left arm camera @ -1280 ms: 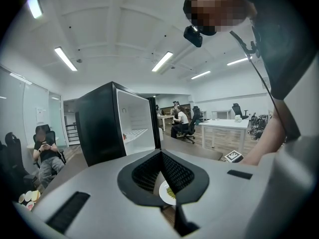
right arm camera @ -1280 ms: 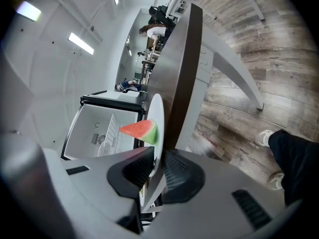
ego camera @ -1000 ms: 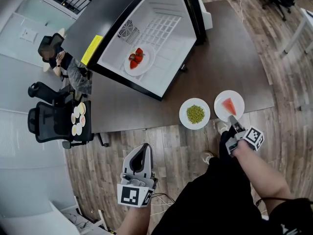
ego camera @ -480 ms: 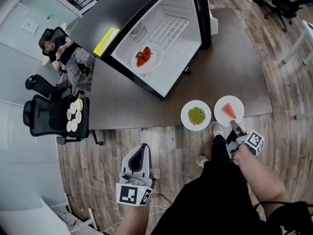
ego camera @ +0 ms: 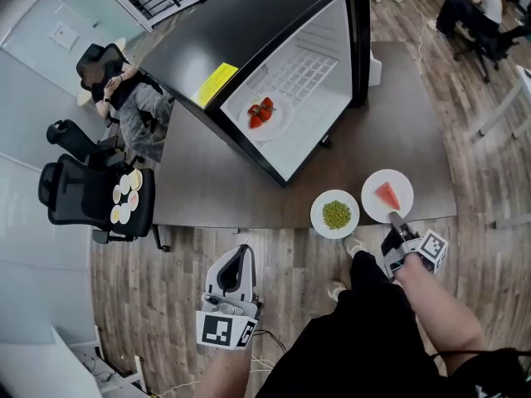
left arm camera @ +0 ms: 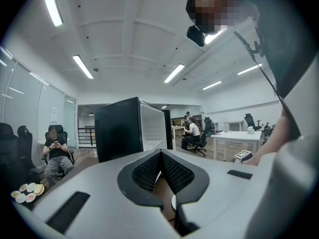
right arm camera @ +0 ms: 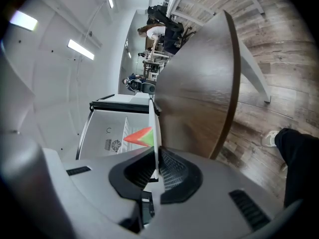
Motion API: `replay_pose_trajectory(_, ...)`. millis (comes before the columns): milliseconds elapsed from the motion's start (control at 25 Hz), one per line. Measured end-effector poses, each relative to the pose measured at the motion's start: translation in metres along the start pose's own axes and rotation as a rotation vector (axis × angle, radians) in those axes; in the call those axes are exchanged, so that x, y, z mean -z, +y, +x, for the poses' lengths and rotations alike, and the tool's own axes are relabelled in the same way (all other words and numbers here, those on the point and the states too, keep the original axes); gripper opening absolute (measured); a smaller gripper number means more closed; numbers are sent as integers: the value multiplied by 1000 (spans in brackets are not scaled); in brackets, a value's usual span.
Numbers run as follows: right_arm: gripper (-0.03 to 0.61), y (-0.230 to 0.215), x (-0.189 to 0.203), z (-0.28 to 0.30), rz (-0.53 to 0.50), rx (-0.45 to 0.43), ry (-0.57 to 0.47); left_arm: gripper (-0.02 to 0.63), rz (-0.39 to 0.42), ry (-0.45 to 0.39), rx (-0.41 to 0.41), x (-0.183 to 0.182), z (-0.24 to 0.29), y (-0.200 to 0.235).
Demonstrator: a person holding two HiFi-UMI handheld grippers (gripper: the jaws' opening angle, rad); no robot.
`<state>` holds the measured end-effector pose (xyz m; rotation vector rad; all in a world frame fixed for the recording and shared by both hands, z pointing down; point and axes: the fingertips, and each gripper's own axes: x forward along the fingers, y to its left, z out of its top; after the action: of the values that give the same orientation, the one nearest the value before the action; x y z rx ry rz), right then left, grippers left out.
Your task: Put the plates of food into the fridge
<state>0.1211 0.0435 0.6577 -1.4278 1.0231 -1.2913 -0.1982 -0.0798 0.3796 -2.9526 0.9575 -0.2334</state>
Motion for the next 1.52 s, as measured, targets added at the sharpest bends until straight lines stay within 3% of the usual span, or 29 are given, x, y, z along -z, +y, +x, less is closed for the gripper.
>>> replay_pose_trajectory(160,18,32,-7,19,-12,-28,32,5,-29,-27,-41,-11,4,13)
replay_pose_trajectory(920,18,150,-40,124,-81,-150,175,5,-7,-117,-146,-66,57,41)
replay_pose_trajectory(1520,18,204,-39,213,-77,-211,264,5,8,-111,-253,-79,81,74)
